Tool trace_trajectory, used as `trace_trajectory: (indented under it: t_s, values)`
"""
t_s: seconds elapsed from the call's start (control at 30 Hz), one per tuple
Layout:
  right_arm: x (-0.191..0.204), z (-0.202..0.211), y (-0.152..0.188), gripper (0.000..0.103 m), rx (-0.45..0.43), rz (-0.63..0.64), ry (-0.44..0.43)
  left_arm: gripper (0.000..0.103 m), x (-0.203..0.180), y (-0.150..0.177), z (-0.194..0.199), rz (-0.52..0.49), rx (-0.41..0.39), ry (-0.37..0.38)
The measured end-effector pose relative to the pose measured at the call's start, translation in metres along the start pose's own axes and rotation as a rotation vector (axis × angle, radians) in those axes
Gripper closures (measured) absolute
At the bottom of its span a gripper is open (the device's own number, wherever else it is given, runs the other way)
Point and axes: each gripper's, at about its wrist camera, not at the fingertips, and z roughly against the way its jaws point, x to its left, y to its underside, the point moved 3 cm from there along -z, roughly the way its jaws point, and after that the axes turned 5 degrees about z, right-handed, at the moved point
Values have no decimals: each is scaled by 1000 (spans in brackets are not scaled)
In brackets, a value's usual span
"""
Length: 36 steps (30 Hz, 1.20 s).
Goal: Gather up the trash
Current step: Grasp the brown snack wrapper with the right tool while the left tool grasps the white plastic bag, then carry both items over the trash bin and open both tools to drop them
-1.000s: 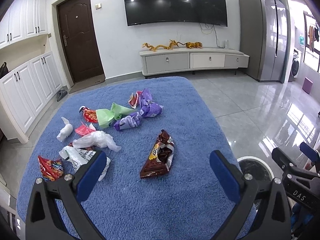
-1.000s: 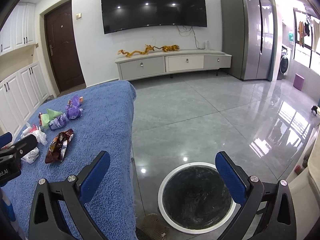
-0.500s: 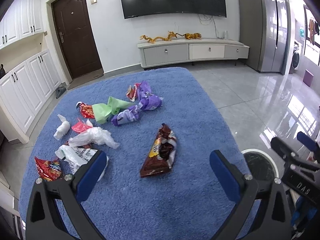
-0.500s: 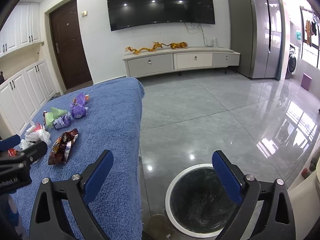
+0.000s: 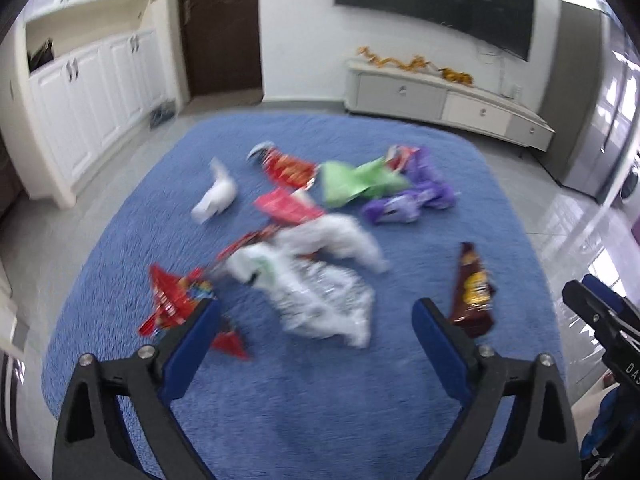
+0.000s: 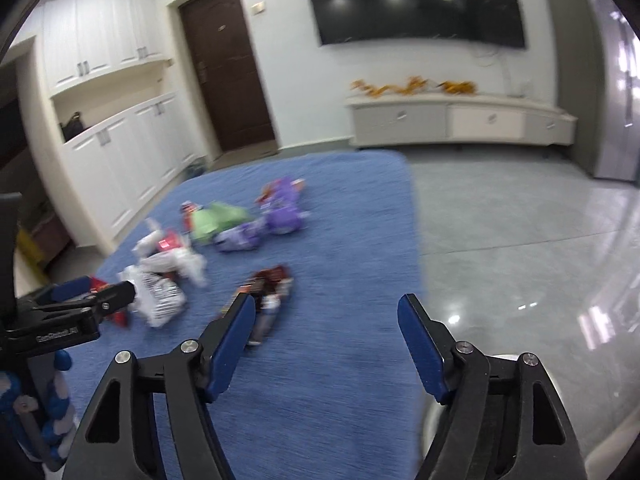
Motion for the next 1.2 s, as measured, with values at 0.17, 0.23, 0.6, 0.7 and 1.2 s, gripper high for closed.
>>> trace_trajectory:
  t_s: [0.17, 0.23, 0.6, 0.7, 1.2]
  values:
    - [27, -43, -4, 29, 86, -13, -106, 11, 23, -1, -25, 62, 77, 48]
    - [35, -61, -5, 29, 123, -19, -117, 12, 23, -4, -34, 71, 95, 60]
    - [53, -107, 7, 64, 219, -54, -196, 55, 15, -2, -61, 95, 157, 124]
    - [52, -98, 11, 77, 199, -49, -212, 66, 15, 2, -55, 111, 157, 147]
    - [4, -11, 14, 83, 31, -92, -206, 74, -55, 7, 15, -70, 59, 187]
